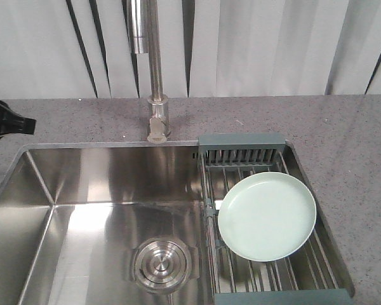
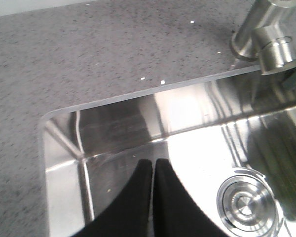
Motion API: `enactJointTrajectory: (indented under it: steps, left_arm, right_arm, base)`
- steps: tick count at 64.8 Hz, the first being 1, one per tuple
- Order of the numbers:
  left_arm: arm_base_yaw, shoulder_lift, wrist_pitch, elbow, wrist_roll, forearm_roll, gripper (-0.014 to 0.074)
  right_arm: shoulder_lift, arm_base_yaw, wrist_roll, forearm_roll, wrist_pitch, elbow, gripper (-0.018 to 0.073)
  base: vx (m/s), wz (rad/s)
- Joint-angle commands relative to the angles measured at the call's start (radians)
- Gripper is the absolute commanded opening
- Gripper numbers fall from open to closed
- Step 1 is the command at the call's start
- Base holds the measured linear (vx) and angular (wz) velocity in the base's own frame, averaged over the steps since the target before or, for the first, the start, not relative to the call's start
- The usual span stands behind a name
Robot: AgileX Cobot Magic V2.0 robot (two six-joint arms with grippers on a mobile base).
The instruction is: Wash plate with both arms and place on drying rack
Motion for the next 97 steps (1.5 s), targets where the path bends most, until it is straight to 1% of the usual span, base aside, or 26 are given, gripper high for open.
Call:
enactJointTrajectory:
  steps: [1,2,5,12,20,29,34,40,43,50,57,61,75,84,93,97]
  left_arm:
    - [-0.002,0.025,-0.017,-0.056,0.149,-0.167,-0.0008]
    - [-0.002,0.039,-0.009,-0.061,0.180,-0.198,-0.0008]
    - [-0.002,0.063,0.004,-0.070,0.241,-0.270,-0.0008]
    - [-0.002,0.121,0.029,-0.088,0.389,-0.403,-0.0008]
    - [-0.002,0.189,0.059,-0.123,0.532,-0.515,-0.0008]
    - [-0.002,0.263,0.128,-0.179,0.683,-0.604,-0.0008]
    - [-0.002,0.311,0.206,-0.217,0.780,-0.655,-0.0008]
    - [-0.003,0.355,0.298,-0.258,0.871,-0.721,-0.0008]
    - [-0.004,0.375,0.333,-0.272,0.902,-0.746,-0.0008]
    - [-0.016,0.408,0.363,-0.302,0.952,-0.779,-0.0008]
    - [-0.034,0.421,0.372,-0.309,1.025,-0.795,-0.0008]
    - [-0.049,0.426,0.371,-0.309,1.077,-0.802,-0.0008]
    - [-0.105,0.446,0.356,-0.312,1.194,-0.866,-0.0008]
    - [-0.144,0.458,0.334,-0.315,1.229,-0.872,-0.0008]
    - [-0.174,0.492,0.295,-0.338,1.234,-0.872,-0.0008]
    - [-0.183,0.508,0.282,-0.351,1.248,-0.873,-0.0008]
  right_arm:
    - [0.005,0.000,0.002,-0.002,-0.061,-0.024,0.0246]
    - [0.005,0.000,0.002,-0.002,-0.061,-0.024,0.0246]
    - [0.005,0.000,0.002,-0.002,-0.061,-0.024,0.0246]
    - [0.005,0.000,0.003,-0.002,-0.061,-0.024,0.0246]
    - [0.005,0.000,0.003,-0.002,-0.061,-0.024,0.0246]
    - [0.005,0.000,0.003,-0.002,-0.061,-0.024,0.0246]
    - [0.005,0.000,0.003,-0.002,-0.061,-0.024,0.0246]
    - [0.005,0.000,0.003,-0.002,-0.061,-0.024,0.0246]
    - [0.005,0.000,0.003,-0.002,-0.061,-0.024,0.0246]
    - [0.005,0.000,0.003,-0.002,-0.061,-0.024,0.0246]
    - [0.005,0.000,0.003,-0.002,-0.061,-0.024,0.0246]
    - [0.005,0.000,0.003,-0.002,-0.061,-0.024,0.0246]
    - [0.005,0.000,0.003,-0.002,-0.061,-0.024,0.0246]
    - [0.005,0.000,0.003,-0.002,-0.061,-0.024,0.0246]
    - [0.005,0.000,0.002,-0.002,-0.061,-0.024,0.0246]
    - [0.005,0.000,0.002,-0.002,-0.061,-0.024,0.0246]
  base:
    - [0.00,0.00]
    - [0.00,0.00]
    - [0.00,0.00]
    - [0.00,0.00]
    - [0.00,0.00]
    - [0.00,0.00]
    - [0.00,0.00]
    - [0.00,0.00]
    - [0.00,0.00]
    - [0.00,0.00]
    - [0.00,0.00]
    - [0.00,0.00]
    - [0.00,0.00]
    - [0.00,0.00]
    - [0.00,0.00]
    - [0.00,0.00]
